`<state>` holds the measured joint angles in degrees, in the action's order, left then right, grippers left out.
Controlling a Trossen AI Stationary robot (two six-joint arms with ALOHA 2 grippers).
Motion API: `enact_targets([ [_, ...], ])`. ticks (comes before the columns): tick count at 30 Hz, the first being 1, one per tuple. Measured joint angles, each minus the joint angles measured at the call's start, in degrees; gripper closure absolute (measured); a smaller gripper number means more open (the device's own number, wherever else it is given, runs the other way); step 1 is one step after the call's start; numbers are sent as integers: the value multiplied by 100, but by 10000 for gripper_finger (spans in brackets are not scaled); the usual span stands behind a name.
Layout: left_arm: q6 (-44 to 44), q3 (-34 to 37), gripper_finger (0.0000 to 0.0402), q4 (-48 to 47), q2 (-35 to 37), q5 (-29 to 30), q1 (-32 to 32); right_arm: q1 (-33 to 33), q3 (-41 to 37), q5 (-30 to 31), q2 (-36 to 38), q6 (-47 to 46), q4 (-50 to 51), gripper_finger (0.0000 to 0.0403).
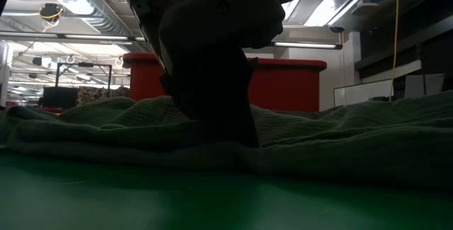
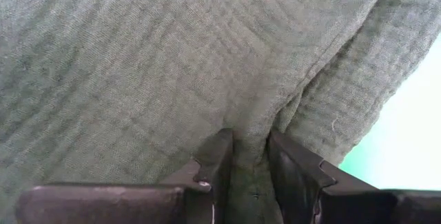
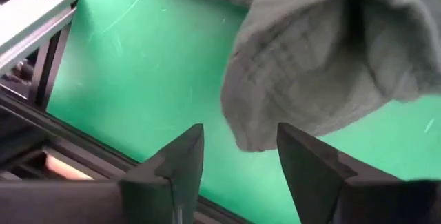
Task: Fold Laundry from Bin
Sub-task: Fold the green shirt
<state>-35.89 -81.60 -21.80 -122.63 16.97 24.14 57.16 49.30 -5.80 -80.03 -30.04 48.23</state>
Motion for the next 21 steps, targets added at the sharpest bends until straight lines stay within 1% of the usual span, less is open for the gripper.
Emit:
enact_targets([
  [7, 1, 0, 309, 0, 0, -2, 0, -558, 0, 25, 0, 1205, 201, 217],
  [12, 2, 0, 309, 1, 0, 6, 0, -707, 0, 69, 0, 1632, 808, 217],
  [16, -1, 0, 309, 2, 0, 31, 0, -687, 0, 588, 0, 1677, 1249, 217],
  [18, 1, 0, 309, 2, 0, 34, 0, -662, 0, 858, 0, 1677, 1223, 217],
  [21, 1, 0, 309, 2, 0, 44, 4, -497, 0, 1453, -6, 1765, 1058, 217],
])
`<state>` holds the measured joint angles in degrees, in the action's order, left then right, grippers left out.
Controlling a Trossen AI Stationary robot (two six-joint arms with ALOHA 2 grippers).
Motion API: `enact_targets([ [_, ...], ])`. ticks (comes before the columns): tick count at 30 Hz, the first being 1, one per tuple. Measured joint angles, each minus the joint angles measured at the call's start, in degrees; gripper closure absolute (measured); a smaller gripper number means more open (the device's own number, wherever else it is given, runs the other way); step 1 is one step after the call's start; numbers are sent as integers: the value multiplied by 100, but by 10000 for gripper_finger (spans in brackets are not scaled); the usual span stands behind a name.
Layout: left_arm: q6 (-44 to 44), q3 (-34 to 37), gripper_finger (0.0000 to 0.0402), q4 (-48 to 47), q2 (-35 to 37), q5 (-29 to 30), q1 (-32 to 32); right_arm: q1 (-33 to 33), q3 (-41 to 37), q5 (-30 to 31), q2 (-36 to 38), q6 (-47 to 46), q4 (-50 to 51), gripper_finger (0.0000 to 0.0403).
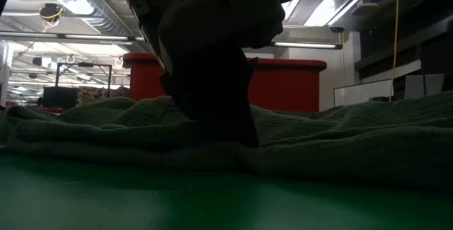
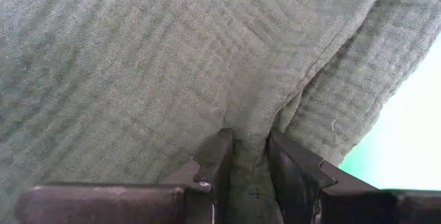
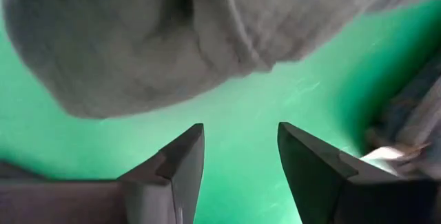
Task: Fold Laundry from Bin
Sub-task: Fold the green shirt
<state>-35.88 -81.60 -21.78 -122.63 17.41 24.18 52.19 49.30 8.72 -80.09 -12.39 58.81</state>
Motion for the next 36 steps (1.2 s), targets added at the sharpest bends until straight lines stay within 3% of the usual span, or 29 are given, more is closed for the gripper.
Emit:
enact_targets([
  [7, -4, 0, 309, 0, 0, 2, 0, 487, -107, 975, -193, 395, -258, 217],
  [18, -2, 0, 309, 0, 2, 4, -2, 553, -221, 1377, -540, 537, -363, 217],
  [31, -116, 0, 309, 2, 2, 10, 0, 555, -221, 965, -578, 712, -1097, 219],
  [36, -122, -2, 309, 0, 2, 9, 0, 555, -221, 967, -578, 725, -1277, 266],
])
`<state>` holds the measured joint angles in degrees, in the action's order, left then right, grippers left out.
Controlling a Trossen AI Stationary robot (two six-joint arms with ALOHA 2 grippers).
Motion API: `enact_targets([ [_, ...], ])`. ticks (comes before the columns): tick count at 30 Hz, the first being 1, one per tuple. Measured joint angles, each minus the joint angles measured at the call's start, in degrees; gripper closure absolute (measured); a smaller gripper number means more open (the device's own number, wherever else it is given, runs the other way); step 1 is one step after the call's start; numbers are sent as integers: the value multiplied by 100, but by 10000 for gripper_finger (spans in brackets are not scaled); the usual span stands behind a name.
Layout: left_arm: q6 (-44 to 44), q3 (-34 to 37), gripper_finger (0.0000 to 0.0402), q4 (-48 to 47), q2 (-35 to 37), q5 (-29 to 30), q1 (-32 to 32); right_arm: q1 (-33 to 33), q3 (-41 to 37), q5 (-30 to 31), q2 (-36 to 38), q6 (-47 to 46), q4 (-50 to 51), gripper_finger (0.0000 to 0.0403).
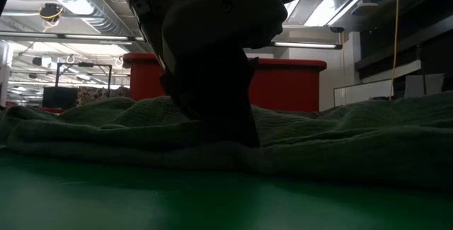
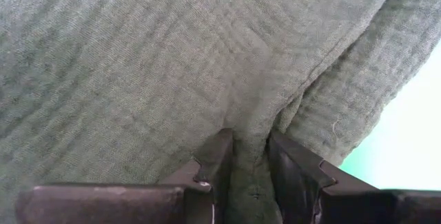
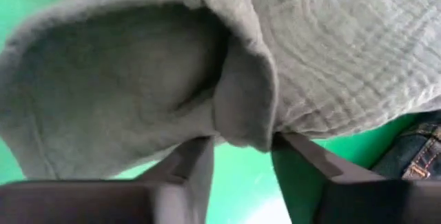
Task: Fold Laundry from Bin
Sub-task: Fold the green shirt
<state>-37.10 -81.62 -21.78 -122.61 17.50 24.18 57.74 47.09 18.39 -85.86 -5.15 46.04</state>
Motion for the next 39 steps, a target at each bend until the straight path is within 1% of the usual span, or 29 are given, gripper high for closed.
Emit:
enact_targets([
  [3, 0, 0, 309, 0, 0, 0, 0, 0, 0, -45, 0, 11, 2, 319],
  [6, -31, 0, 309, 2, 2, 0, 0, 0, 0, -302, 0, 13, -2, 376],
  [8, -167, 0, 309, 2, 2, 3, 0, 0, 0, -420, 0, 12, -1, 394],
  [12, -361, 0, 309, 2, 4, 2, 0, 6, 0, -562, 0, -84, -4, 380],
  [17, -406, 0, 309, 1, 4, 2, -1, 27, 67, -1000, 0, -314, 9, 398],
  [20, -476, 0, 309, 1, 4, 2, -2, 246, 166, -1045, 5, -525, 36, 393],
  [25, -482, -4, 309, 5, 4, 0, 0, 785, 282, -1091, 7, -1386, 15, 399],
  [31, -483, -7, 309, 44, 4, -17, -1, 1366, 284, -1091, 9, -2669, -17, 393],
  [35, -483, -9, 309, 56, 4, -28, -1, 1584, 284, -1095, 9, -3240, -108, 397],
  [39, -481, -9, 309, 62, 4, -24, -2, 1609, 284, -1106, 9, -3487, -136, 397],
])
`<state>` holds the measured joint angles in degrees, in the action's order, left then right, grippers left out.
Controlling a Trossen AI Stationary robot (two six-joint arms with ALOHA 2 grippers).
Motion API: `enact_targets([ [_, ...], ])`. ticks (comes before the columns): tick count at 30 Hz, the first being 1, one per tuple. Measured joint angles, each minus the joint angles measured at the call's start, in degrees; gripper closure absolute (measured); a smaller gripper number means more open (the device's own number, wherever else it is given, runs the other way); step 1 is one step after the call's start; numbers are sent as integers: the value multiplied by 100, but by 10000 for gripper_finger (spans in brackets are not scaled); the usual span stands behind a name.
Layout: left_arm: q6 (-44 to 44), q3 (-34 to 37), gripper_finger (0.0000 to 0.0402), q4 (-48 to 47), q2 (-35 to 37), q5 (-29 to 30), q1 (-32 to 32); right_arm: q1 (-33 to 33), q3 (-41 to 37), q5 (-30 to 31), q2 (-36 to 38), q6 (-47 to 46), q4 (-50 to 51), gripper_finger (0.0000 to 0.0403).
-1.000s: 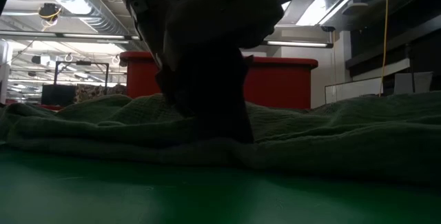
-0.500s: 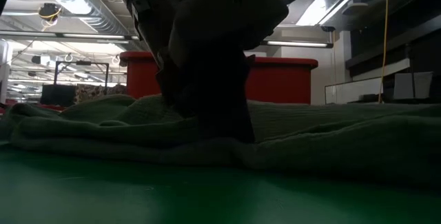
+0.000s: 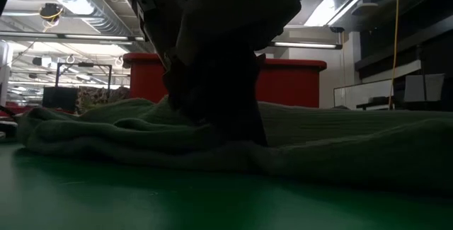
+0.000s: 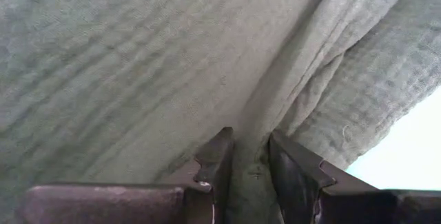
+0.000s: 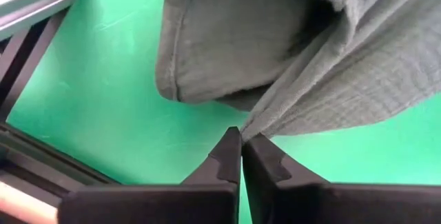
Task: Fold Laundry from Bin
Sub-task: Fold the green shirt
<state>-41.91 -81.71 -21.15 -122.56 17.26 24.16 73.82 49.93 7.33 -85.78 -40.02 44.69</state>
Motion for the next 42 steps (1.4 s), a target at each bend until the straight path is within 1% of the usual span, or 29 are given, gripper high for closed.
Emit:
enact_targets([
  [4, 132, 12, 309, 227, 9, -67, 0, 3, 0, 1, 0, -69, -9, 383],
  [7, 224, 17, 309, 357, 44, -93, -1, -107, 0, -116, 0, -26, -9, 366],
  [11, 304, -48, 309, 333, 66, -124, 0, -204, 0, -290, 0, -45, -7, 325],
  [15, 480, -189, 309, 371, 68, -332, -2, -340, 0, -267, 0, -36, 45, 277],
  [17, 637, -313, 309, 369, 68, -377, 0, -346, -2, -382, 0, -18, 36, 263],
  [19, 837, -473, 309, 390, 70, -409, 0, -410, -2, -582, 0, -3, 44, 258],
  [22, 1134, -683, 309, 406, 77, -466, -2, -532, -2, -1044, 32, 133, 52, 260],
  [24, 1299, -790, 309, 411, 77, -469, -1, -534, 52, -1192, 73, 241, 140, 263],
  [28, 1548, -883, 309, 455, 81, -459, 0, -564, 463, -934, 94, 408, 703, 264],
  [31, 1560, -883, 309, 446, 81, -362, -14, -562, 926, -488, 94, 445, 1265, 263],
  [34, 1567, -883, 309, 451, 81, 24, -75, -560, 1306, 382, 103, 594, 1467, 263],
  [36, 1571, -883, 309, 446, 81, 244, -144, -563, 1425, 1131, 103, 650, 1302, 263],
  [37, 1579, -883, 309, 436, 81, 294, -180, -588, 1429, 1405, 103, 720, 1237, 263],
  [38, 1603, -883, 309, 403, 81, 306, -218, -649, 1414, 1523, 94, 774, 1201, 263],
  [39, 1636, -883, 309, 356, 83, 300, -259, -722, 1391, 1514, 58, 843, 1167, 263],
  [42, 1841, -883, 309, 16, 83, 282, -359, -967, 1189, 1264, -89, 983, 1048, 262],
])
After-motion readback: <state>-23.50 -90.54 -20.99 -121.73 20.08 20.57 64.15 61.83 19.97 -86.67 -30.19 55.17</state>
